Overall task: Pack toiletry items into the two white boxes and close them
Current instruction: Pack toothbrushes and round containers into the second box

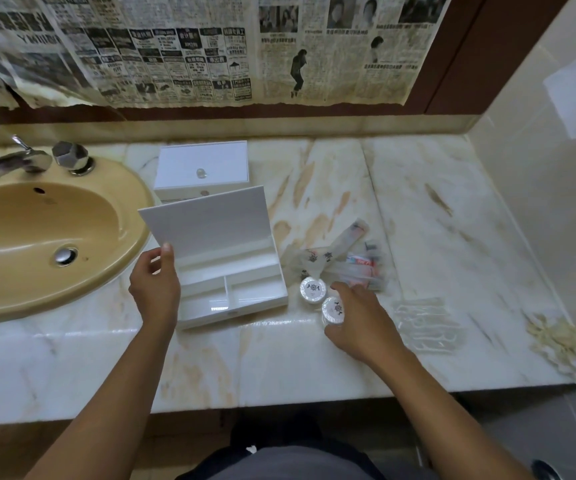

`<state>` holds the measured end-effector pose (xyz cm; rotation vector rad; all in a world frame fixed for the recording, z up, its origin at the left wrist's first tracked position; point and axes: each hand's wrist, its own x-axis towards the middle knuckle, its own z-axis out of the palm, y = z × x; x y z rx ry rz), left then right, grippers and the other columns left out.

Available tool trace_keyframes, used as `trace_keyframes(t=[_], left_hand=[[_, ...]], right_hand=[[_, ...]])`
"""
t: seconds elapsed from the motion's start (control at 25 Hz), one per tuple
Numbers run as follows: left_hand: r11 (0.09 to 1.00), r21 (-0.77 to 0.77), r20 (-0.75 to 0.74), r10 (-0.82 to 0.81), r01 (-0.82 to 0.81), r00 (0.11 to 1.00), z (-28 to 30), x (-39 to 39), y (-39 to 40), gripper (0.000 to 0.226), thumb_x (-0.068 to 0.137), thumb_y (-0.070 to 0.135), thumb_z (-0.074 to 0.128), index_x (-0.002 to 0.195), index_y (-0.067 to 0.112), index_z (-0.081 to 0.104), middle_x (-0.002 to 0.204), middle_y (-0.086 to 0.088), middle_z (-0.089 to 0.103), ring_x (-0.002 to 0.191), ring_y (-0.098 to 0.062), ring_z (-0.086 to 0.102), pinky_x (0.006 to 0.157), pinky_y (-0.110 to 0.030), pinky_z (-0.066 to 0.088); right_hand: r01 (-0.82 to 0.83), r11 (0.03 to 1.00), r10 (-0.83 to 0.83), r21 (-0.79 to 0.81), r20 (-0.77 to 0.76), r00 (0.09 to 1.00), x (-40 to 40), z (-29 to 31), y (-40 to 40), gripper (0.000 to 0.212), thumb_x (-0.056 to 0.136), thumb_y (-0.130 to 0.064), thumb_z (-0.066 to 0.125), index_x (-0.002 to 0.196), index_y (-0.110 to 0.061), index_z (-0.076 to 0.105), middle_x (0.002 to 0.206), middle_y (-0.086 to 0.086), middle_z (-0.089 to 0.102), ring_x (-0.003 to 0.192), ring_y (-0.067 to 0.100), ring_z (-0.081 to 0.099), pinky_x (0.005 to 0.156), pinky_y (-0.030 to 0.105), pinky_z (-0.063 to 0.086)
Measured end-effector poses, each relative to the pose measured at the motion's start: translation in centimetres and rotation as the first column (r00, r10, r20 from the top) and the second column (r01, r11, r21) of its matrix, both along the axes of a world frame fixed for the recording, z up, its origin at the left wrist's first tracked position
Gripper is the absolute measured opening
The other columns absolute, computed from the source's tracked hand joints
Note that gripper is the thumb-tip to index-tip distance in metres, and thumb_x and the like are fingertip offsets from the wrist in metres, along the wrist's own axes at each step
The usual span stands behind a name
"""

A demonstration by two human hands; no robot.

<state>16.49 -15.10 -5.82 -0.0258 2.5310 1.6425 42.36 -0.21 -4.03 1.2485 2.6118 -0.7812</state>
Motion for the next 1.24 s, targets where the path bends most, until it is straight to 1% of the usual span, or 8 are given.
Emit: trace_keyframes(t=[0.12,0.32,0.4,0.48,0.72,0.92,1.08,1.24], left_hand=[[1.000,-0.009,0.001,-0.001,0.001,1.000,-0.3,-0.1,0.0,0.038,0.094,0.048,0.055,0.106,0.014,0.066,0.104,-0.003,0.067,0.094,-0.015,0.059,0.082,-0.026,0.039],[1.000,-0.017,-0.017,-0.010,0.009,1.000,-0.7,-0.5,0.0,0.042,0.093,0.051,0.055,0.107,0.013,0.065,0.107,-0.009,0.068,0.098,-0.020,0.062,0.084,-0.026,0.042],[1.000,-0.023,-0.022,-0.016,0.016,1.000,-0.9,-0.6,0.0,0.044,0.092,0.052,0.054,0.108,0.012,0.065,0.109,-0.011,0.068,0.101,-0.024,0.063,0.085,-0.027,0.043],[1.000,-0.025,-0.026,-0.017,0.017,1.000,-0.9,-0.5,0.0,0.045,0.093,0.052,0.054,0.108,0.012,0.065,0.110,-0.013,0.068,0.102,-0.025,0.063,0.085,-0.028,0.044],[1.000,-0.010,-0.006,-0.004,0.004,1.000,-0.6,-0.4,0.0,0.041,0.092,0.052,0.055,0.106,0.014,0.065,0.107,-0.008,0.068,0.095,-0.017,0.061,0.084,-0.027,0.043],[1.000,0.001,-0.003,0.002,-0.002,1.000,-0.4,-0.3,0.1,0.036,0.093,0.048,0.056,0.105,0.015,0.066,0.103,-0.001,0.067,0.094,-0.012,0.060,0.082,-0.022,0.040],[1.000,0.006,0.000,0.001,-0.001,1.000,-0.2,-0.2,0.0,0.033,0.094,0.046,0.056,0.103,0.016,0.066,0.101,0.004,0.064,0.094,-0.009,0.059,0.082,-0.022,0.039],[1.000,0.022,0.010,-0.008,0.008,1.000,-0.2,-0.3,-0.1,0.027,0.094,0.046,0.057,0.098,0.020,0.063,0.101,0.002,0.065,0.094,-0.011,0.060,0.083,-0.025,0.042]], right_hand=[[0.001,0.994,0.004,0.109,-0.044,0.999,2.2,0.2,1.5,0.058,0.083,-0.036,0.062,0.138,-0.028,0.043,0.135,-0.002,0.046,0.128,0.022,0.038,0.101,0.036,0.033],[0.210,0.936,-0.174,0.284,-0.146,0.974,5.8,-3.3,3.1,0.049,0.084,-0.042,0.053,0.123,-0.013,0.062,0.125,0.011,0.058,0.123,0.033,0.048,0.104,0.051,0.032],[0.253,0.924,-0.245,0.287,-0.064,0.967,6.9,-4.9,3.3,0.050,0.092,-0.043,0.052,0.135,-0.017,0.053,0.142,0.013,0.046,0.138,0.032,0.032,0.114,0.056,0.011],[0.284,0.922,-0.292,0.262,-0.011,0.956,7.6,-6.3,3.1,0.054,0.096,-0.045,0.047,0.144,-0.020,0.041,0.153,0.013,0.030,0.146,0.030,0.015,0.114,0.057,-0.003],[0.351,0.900,-0.332,0.258,-0.115,0.936,5.9,-7.5,1.1,0.055,0.094,-0.044,0.028,0.136,-0.016,0.051,0.148,0.017,0.038,0.140,0.032,0.028,0.112,0.061,0.013],[0.368,0.919,-0.324,0.139,-0.263,0.909,3.0,-7.2,-0.5,0.066,0.089,-0.052,0.019,0.137,-0.020,0.050,0.147,0.013,0.037,0.142,0.026,0.024,0.116,0.050,0.007],[0.436,0.900,-0.398,-0.014,-0.439,0.806,0.9,-6.8,-0.6,0.058,0.088,-0.042,0.023,0.128,-0.018,0.058,0.133,0.006,0.050,0.131,0.024,0.038,0.113,0.054,0.020],[0.471,0.882,-0.394,0.016,-0.525,0.755,0.3,-5.9,-0.4,0.048,0.087,-0.033,0.030,0.116,-0.019,0.064,0.121,0.001,0.061,0.119,0.023,0.050,0.105,0.053,0.033]])
